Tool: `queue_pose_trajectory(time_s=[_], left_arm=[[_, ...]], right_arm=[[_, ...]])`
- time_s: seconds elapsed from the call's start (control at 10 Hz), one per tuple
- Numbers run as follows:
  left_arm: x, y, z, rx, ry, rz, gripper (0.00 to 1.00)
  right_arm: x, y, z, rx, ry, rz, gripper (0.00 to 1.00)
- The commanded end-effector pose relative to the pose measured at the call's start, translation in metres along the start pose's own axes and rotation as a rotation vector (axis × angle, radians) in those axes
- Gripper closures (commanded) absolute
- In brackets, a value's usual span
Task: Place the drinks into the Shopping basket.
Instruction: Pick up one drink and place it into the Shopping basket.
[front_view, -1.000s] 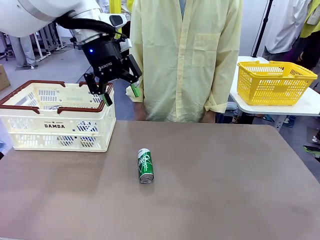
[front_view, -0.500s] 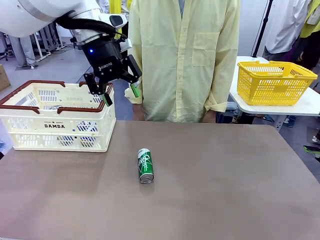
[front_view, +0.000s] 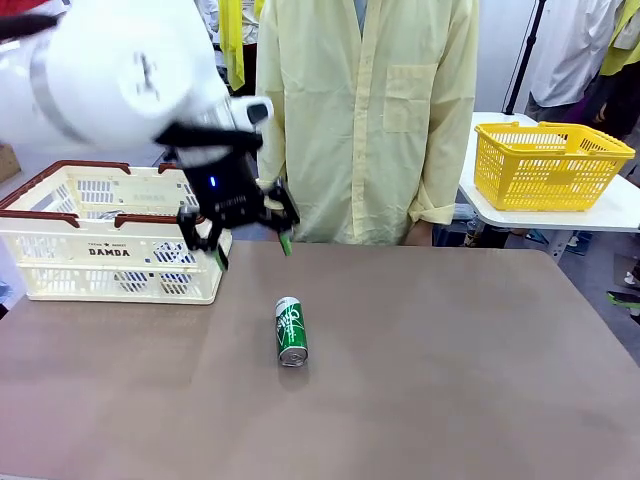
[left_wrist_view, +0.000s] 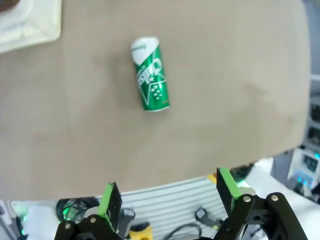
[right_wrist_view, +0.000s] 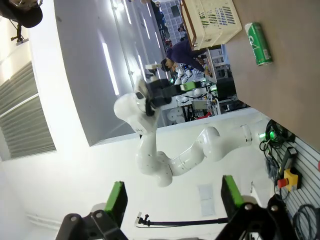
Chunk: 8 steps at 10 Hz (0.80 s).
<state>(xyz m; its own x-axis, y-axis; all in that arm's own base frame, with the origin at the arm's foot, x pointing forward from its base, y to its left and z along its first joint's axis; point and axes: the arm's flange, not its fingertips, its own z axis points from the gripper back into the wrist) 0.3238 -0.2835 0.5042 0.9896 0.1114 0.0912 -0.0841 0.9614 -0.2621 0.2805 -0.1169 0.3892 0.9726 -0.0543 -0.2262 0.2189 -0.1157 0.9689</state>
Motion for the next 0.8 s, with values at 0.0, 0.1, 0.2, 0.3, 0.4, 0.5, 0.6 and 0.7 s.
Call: queue_pose_trajectory(time_s=[0.0,0.1,0.2,0.3,0.4,0.5,0.6,0.7], left_arm=[[-0.010,-0.002,-0.022,0.009,-0.083,0.074,0.00],[-0.009,-0.005,-0.039,-0.030,-0.086,0.060,0.00],[-0.003,-0.006,-0.056,-0.064,-0.112,0.071,0.00],[0.011,-0.012,-0.083,-0.078,-0.106,0.073,0.00],[0.026,-0.017,-0.111,-0.035,-0.079,0.063,0.00],[0.037,-0.023,-0.136,0.037,-0.032,0.062,0.00],[0.045,-0.027,-0.153,0.056,-0.009,0.032,0.00],[0.051,-0.031,-0.167,0.080,0.023,-0.002,0.00]], right_arm=[[-0.001,0.006,0.000,0.011,-0.001,0.000,0.00],[-0.001,0.006,0.000,0.011,-0.001,0.000,0.00],[-0.001,0.006,0.000,0.011,-0.001,0.000,0.00],[-0.001,0.006,0.000,0.011,-0.001,0.000,0.00],[-0.001,0.006,0.000,0.011,-0.001,0.000,0.00],[-0.001,0.006,0.000,0.011,-0.001,0.000,0.00],[-0.001,0.006,0.000,0.011,-0.001,0.000,0.00],[-0.001,0.006,0.000,0.011,-0.001,0.000,0.00]])
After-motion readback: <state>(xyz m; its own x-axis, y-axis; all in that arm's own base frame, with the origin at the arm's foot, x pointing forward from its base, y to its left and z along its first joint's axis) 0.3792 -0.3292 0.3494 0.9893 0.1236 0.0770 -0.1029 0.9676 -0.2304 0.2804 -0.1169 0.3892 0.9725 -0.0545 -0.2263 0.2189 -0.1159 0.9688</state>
